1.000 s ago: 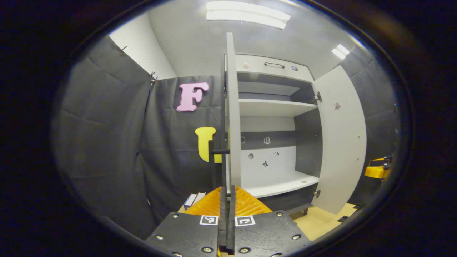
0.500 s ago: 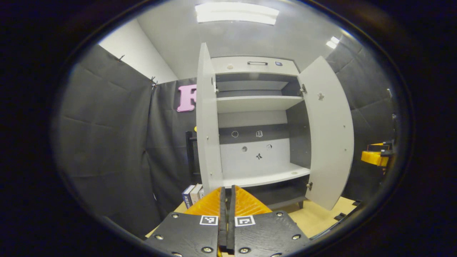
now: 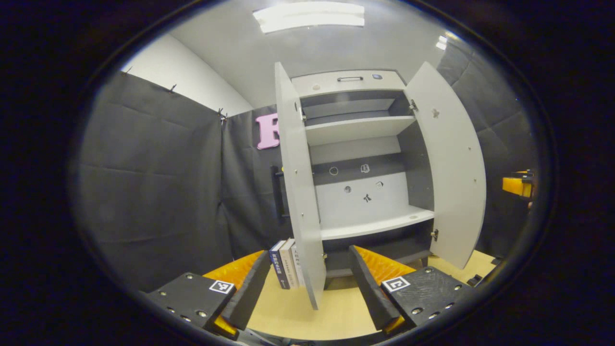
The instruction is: Open the right door of the double-door shoe cabinet with the right hand, and open the left door with the left hand.
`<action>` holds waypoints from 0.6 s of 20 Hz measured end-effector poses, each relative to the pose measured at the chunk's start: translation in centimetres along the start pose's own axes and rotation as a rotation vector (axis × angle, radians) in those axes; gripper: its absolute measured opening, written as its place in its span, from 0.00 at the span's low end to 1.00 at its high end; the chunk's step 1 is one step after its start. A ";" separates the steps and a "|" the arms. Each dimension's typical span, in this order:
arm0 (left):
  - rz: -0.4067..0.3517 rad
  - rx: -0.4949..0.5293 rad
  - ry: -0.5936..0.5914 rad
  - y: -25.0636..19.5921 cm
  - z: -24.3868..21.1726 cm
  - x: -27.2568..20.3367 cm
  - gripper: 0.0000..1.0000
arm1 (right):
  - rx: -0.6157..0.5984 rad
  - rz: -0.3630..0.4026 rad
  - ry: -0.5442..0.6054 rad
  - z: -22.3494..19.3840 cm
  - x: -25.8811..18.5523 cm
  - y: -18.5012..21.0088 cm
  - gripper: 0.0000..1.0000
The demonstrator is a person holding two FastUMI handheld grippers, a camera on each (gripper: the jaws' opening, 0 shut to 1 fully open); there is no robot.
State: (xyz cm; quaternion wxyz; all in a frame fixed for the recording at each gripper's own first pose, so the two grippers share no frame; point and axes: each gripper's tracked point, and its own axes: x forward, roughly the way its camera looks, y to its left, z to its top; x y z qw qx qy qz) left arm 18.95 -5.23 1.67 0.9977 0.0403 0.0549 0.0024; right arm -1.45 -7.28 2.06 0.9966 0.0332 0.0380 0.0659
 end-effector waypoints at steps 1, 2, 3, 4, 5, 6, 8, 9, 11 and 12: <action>0.009 -0.002 -0.003 0.0 -0.1 0.1 0.96 | 0.006 -0.011 -0.003 0.1 0.1 -0.3 0.98; 0.018 -0.004 -0.006 0.2 0.0 0.1 0.97 | 0.011 -0.020 -0.005 0.2 0.1 -0.6 0.98; 0.030 -0.005 -0.009 0.3 -0.1 0.1 0.97 | 0.015 -0.027 -0.008 0.3 0.1 -0.9 0.98; 0.043 -0.006 -0.010 0.5 -0.1 0.1 0.97 | 0.018 -0.033 -0.011 0.3 0.2 -1.1 0.98; 0.056 -0.008 -0.010 0.6 -0.2 0.1 0.97 | 0.022 -0.036 -0.015 0.4 0.2 -1.3 0.98; 0.067 -0.014 -0.013 0.7 -0.1 0.1 0.97 | 0.025 -0.038 -0.015 0.3 0.3 -1.5 0.97; 0.077 -0.027 -0.011 0.8 -0.1 0.1 0.95 | 0.030 -0.044 -0.017 0.4 0.6 -1.7 0.98; 0.089 -0.030 -0.012 1.0 -0.1 0.1 0.97 | 0.032 -0.046 -0.020 0.5 0.6 -1.7 0.98; 0.107 -0.032 -0.008 1.2 -0.3 0.1 0.97 | 0.031 -0.049 -0.025 0.5 0.9 -1.9 0.98; 0.115 -0.031 -0.008 1.3 -0.3 0.1 0.97 | 0.029 -0.049 -0.024 0.5 1.0 -1.9 0.98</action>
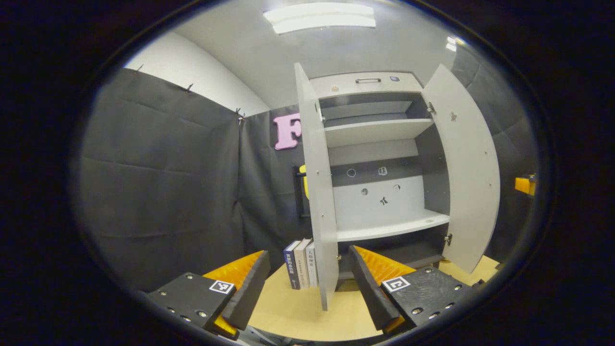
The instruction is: Open the right door of the double-door shoe cabinet with the right hand, and open the left door with the left hand.
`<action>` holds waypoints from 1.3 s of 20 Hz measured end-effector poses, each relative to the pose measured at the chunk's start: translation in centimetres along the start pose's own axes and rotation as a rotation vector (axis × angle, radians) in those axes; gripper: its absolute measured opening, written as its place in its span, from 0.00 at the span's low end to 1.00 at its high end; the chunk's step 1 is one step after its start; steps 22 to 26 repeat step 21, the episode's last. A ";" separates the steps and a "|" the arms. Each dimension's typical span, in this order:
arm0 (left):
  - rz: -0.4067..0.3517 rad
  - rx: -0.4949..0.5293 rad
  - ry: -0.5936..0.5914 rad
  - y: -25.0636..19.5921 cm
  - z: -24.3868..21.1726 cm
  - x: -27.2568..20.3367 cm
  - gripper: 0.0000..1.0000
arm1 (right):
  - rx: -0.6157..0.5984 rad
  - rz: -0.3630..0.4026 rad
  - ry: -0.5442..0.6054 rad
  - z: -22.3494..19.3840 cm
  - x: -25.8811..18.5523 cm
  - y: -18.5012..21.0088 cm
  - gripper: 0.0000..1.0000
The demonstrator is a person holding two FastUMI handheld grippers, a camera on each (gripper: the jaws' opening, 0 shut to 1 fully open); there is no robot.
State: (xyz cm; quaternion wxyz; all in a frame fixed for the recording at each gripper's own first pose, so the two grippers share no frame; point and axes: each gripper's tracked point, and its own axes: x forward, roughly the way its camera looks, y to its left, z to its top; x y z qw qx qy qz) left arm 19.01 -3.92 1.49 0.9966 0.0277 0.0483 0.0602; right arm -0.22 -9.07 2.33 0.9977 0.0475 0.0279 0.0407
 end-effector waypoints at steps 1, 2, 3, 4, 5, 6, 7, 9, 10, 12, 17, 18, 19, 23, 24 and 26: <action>0.003 0.001 -0.002 0.1 0.0 0.0 0.97 | -0.003 0.000 0.002 0.0 0.1 0.0 0.98; 0.002 0.003 -0.004 0.0 0.1 0.0 0.97 | -0.004 -0.002 0.001 -0.1 0.1 -0.2 0.98; 0.003 0.005 -0.004 0.1 0.0 0.0 0.97 | -0.005 -0.002 -0.001 0.0 0.3 -0.2 0.98; 0.008 0.007 -0.006 0.2 0.0 -0.1 0.97 | -0.007 -0.003 0.000 0.0 0.4 -0.1 0.98; 0.011 0.006 -0.007 0.2 0.0 0.0 0.97 | -0.009 -0.005 0.000 0.0 0.5 -0.1 0.98; 0.011 0.004 -0.008 0.2 0.0 0.0 0.97 | -0.011 -0.006 -0.001 -0.1 0.5 -0.1 0.98; 0.011 0.001 -0.010 0.2 0.0 0.0 0.97 | -0.012 -0.007 -0.003 0.0 0.6 -0.2 0.98; 0.009 -0.005 -0.011 0.1 0.1 0.0 0.97 | -0.014 -0.004 -0.008 0.2 0.9 -0.1 0.98; 0.008 -0.006 -0.011 0.1 0.1 0.0 0.97 | -0.017 -0.004 -0.010 0.3 1.0 0.0 0.98; 0.007 -0.007 -0.014 0.1 0.2 -0.1 0.97 | -0.025 -0.006 -0.017 0.6 1.2 0.0 0.98; 0.003 0.001 -0.015 0.0 0.1 0.0 0.97 | -0.039 0.001 -0.022 0.9 1.4 0.9 0.98; 0.004 -0.002 -0.015 0.0 0.2 0.0 0.97 | -0.042 0.002 -0.025 1.0 1.4 1.0 0.98; 0.004 -0.005 -0.015 0.0 0.2 0.0 0.97 | -0.045 0.002 -0.029 1.2 1.4 1.2 0.98; 0.012 -0.008 -0.020 0.0 0.2 0.1 0.97 | -0.049 0.004 -0.037 1.4 1.3 1.4 0.98; 0.012 -0.008 -0.020 0.0 0.2 0.1 0.97 | -0.049 0.004 -0.037 1.4 1.3 1.4 0.98; 0.012 -0.008 -0.020 0.0 0.2 0.1 0.97 | -0.049 0.004 -0.037 1.4 1.3 1.4 0.98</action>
